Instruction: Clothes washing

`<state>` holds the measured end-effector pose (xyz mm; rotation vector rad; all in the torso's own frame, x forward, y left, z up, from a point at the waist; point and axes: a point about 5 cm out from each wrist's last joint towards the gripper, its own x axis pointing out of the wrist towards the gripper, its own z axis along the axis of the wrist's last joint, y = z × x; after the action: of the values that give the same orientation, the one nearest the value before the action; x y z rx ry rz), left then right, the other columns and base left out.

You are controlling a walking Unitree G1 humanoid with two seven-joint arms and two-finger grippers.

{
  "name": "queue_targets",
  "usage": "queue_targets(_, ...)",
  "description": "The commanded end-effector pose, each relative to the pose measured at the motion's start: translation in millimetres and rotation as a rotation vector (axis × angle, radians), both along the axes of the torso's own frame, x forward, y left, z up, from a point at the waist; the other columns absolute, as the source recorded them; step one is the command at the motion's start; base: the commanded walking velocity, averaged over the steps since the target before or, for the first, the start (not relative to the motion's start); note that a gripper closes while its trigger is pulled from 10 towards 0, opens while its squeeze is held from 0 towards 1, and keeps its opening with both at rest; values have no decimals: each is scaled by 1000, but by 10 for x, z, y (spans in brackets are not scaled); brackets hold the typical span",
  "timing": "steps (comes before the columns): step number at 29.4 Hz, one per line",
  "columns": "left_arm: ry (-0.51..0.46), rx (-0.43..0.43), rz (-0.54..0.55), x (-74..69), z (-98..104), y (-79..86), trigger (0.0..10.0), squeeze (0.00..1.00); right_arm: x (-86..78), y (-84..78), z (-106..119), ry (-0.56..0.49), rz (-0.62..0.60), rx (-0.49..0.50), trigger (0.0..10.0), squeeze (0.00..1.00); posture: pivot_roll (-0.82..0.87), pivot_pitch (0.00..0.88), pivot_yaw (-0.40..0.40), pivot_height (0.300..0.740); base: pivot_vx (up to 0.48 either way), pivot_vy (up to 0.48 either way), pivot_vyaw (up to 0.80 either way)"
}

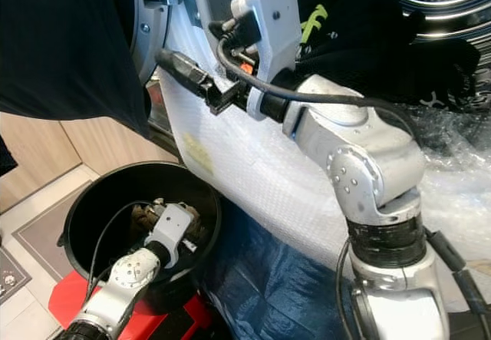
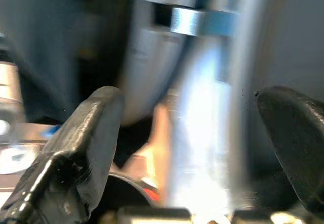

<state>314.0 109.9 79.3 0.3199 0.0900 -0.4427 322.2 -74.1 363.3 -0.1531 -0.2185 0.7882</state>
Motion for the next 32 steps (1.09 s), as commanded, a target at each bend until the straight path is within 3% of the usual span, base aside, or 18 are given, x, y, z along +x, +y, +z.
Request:
queue_targets(1,6,9,-26,1,3,-43,10000,0,79,-66,65,-13,-86,-9,10000,0,5,119,-64,740,0,0,0)
queue_targets(12,23,12,-38,-32,-38,-68,10000,0,454,-342,93,78,-316,16,10000,0,-5,120,-66,740,0,0,0)
queue_targets(22,25,16,-34,-1,-28,-75,10000,0,683,-516,183,66,-416,-13,10000,0,-16,122,-67,740,0,0,0)
queue_targets(26,28,13,-30,-4,-34,-77,10000,0,782,-631,249,81,-505,37,10000,0,-9,120,-71,740,0,0,0)
queue_targets(27,29,13,-29,-9,-38,-78,10000,0,790,-631,287,102,-498,106,10000,0,-8,121,-73,740,0,0,0)
queue_targets(28,31,11,-28,-15,-42,-79,10000,0,766,-573,394,121,-406,247,10000,0,-8,121,-73,740,0,0,0)
queue_targets(29,31,11,-28,-15,-42,-79,10000,0,766,-573,394,121,-406,247,10000,0,-8,121,-73,740,0,0,0)
queue_targets(31,31,11,-27,-19,-44,-79,10000,0,712,-503,545,131,-258,425,10000,0,-4,125,-77,740,0,0,0)
queue_targets(32,32,10,-27,-18,-43,-78,10000,0,707,-501,554,142,-245,447,10000,0,-4,125,-77,740,0,0,0)
